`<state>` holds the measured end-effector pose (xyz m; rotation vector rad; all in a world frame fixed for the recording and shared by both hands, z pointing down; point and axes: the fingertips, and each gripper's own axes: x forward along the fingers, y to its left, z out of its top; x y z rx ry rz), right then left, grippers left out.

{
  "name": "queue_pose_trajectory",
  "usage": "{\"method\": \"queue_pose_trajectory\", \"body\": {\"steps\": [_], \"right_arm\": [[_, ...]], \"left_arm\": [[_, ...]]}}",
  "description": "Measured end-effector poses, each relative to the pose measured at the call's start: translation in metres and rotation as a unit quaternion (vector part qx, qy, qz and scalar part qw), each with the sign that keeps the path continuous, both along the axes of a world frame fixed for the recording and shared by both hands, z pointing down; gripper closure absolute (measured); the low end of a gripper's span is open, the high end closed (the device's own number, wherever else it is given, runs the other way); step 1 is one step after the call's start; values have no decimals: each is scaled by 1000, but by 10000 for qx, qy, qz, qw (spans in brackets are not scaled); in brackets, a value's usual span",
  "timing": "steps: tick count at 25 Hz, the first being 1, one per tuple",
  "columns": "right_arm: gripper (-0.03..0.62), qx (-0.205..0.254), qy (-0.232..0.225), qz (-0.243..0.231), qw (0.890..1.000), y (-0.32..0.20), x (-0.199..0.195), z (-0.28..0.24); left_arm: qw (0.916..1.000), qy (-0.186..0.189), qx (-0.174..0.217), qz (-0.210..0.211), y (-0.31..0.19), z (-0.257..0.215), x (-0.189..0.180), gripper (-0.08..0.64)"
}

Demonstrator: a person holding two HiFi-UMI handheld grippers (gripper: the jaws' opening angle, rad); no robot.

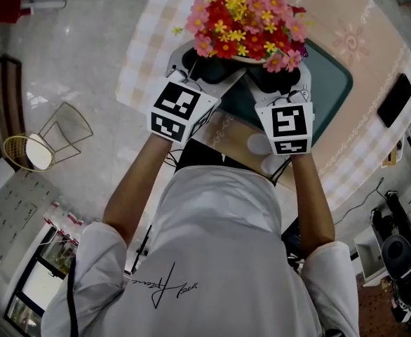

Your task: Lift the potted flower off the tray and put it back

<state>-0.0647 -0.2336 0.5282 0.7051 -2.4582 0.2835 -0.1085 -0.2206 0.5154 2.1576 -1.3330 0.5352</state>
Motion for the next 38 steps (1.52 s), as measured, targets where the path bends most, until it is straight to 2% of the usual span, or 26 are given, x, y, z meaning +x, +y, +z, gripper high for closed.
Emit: {"method": "queue_pose_trajectory", "body": {"steps": [5, 16, 38], "right_arm": [[227, 38, 70, -27, 10000, -1, 0, 2], [229, 57, 112, 102, 9999, -7, 1, 4], [232, 33, 104, 19, 9999, 6, -3, 2]], "left_arm": [[9999, 11, 35, 163, -3, 2, 4, 211], [9997, -15, 73, 246, -5, 3, 3, 227], [9998, -67, 106, 130, 8, 1, -2, 232]]}}
